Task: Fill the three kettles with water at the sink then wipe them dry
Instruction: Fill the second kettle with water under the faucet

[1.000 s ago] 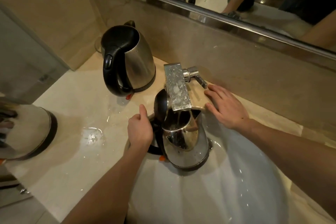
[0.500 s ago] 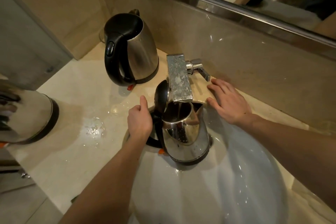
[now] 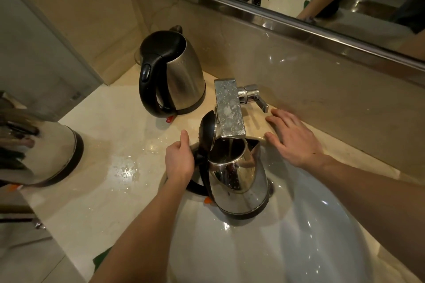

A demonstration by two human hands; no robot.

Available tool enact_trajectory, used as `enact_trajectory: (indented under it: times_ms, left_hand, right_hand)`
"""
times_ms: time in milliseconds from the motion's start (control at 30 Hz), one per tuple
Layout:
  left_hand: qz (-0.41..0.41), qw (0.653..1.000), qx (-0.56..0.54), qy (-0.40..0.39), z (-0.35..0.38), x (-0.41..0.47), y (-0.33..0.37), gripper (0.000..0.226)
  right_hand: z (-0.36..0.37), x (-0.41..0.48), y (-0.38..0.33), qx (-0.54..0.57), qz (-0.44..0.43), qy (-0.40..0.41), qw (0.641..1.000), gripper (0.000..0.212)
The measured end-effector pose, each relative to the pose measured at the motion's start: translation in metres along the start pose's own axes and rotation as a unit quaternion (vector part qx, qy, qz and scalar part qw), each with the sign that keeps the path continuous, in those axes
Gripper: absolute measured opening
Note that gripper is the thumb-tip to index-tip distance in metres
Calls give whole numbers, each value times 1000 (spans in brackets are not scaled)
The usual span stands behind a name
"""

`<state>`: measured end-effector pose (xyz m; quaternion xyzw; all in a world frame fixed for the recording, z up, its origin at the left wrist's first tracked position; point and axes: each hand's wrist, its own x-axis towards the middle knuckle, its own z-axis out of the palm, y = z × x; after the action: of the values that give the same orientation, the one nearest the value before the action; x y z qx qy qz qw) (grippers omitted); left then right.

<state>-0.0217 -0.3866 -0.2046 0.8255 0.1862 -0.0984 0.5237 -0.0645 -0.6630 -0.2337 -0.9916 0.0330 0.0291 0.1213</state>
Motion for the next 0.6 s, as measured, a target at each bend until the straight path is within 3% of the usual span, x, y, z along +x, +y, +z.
enact_trajectory:
  times_ms: [333,600]
  left_hand:
    - [9,998,60,-13,-1,11,-4,59]
    - [60,988,138,-28,-5,12,-3,62]
  right_hand:
    - [-2,-1,-2,-2,2,5,1000,70]
    - [-1,0,0,-6,2,2,1000,67]
